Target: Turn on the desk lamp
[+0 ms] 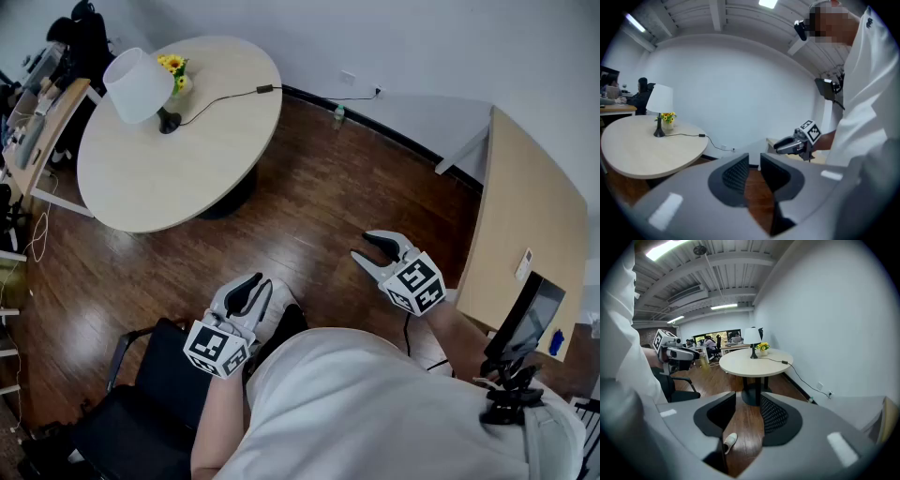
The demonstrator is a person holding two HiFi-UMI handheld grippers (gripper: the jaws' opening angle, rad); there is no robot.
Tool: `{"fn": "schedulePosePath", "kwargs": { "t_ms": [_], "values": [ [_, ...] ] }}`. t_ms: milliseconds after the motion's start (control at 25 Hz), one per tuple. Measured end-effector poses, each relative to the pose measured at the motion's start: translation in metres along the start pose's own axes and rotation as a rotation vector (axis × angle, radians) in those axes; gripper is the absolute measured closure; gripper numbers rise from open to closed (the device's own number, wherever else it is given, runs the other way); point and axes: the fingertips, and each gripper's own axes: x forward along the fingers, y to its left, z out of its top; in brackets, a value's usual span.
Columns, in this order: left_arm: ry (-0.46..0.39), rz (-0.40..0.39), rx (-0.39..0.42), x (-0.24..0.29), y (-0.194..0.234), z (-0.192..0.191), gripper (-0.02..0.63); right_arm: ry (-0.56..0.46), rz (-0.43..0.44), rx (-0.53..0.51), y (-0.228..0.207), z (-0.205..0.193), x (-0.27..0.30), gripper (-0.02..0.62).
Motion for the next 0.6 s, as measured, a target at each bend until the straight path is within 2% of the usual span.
{"fn": "schedulePosePath", "kwargs": {
  "t_ms": [160, 400, 600],
  "values": [
    [-0.001, -0.009, 0.002, -0.005, 0.047, 0.019, 0.529, 0.000, 0.009, -0.006, -0.002, 0.035, 0.040, 0.431],
    [-0.007, 0.026, -0.010, -0.008, 0.123, 0.043, 0.529, 0.013, 0.006, -0.022, -0.022, 0.076, 0.098, 0.431],
    [-0.006, 0.044, -0.051, 0.003, 0.153, 0.047, 0.529, 0.030, 0.014, -0.018, -0.040, 0.089, 0.127, 0.431]
  ]
}}
